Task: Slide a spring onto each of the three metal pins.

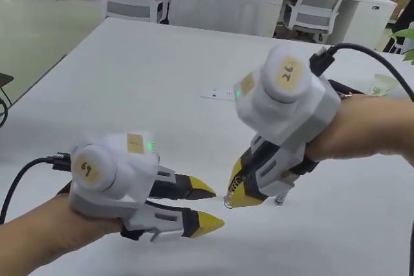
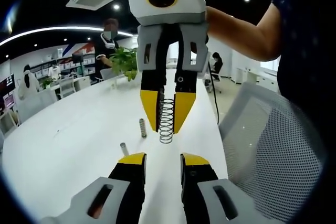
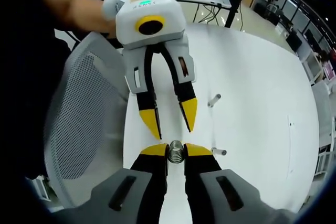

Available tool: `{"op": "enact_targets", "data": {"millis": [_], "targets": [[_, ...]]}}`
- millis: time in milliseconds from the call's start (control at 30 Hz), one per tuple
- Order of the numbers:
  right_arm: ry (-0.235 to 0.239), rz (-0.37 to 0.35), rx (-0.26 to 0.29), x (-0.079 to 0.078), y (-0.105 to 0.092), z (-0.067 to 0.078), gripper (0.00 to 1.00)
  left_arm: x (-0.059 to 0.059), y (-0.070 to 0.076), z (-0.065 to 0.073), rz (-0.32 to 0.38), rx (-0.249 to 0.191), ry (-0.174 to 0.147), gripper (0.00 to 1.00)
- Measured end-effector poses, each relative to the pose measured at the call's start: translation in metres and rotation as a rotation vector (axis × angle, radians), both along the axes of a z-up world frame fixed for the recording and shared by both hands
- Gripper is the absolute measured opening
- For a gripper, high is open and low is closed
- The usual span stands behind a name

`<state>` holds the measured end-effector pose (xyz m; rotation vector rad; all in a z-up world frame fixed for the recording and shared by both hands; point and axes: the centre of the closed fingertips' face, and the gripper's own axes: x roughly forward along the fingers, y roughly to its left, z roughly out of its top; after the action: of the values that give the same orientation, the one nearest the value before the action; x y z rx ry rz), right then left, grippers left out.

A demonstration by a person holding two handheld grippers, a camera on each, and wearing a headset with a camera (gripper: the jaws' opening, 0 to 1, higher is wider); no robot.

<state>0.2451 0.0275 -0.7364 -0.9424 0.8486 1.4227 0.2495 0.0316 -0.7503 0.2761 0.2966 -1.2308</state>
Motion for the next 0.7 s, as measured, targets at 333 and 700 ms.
{"op": "enact_targets", "data": {"millis": [333,700], "targets": [[-0.002,-0.009,-0.009,0.004,-0.003,-0.001,0.09,0.003,0.027,-0.001,0.084,-0.021,0.01,0.26],[-0.004,-0.024,-0.019,0.008,-0.011,-0.001,0.09,0.007,0.057,0.001,0.197,-0.051,0.01,0.33]]}}
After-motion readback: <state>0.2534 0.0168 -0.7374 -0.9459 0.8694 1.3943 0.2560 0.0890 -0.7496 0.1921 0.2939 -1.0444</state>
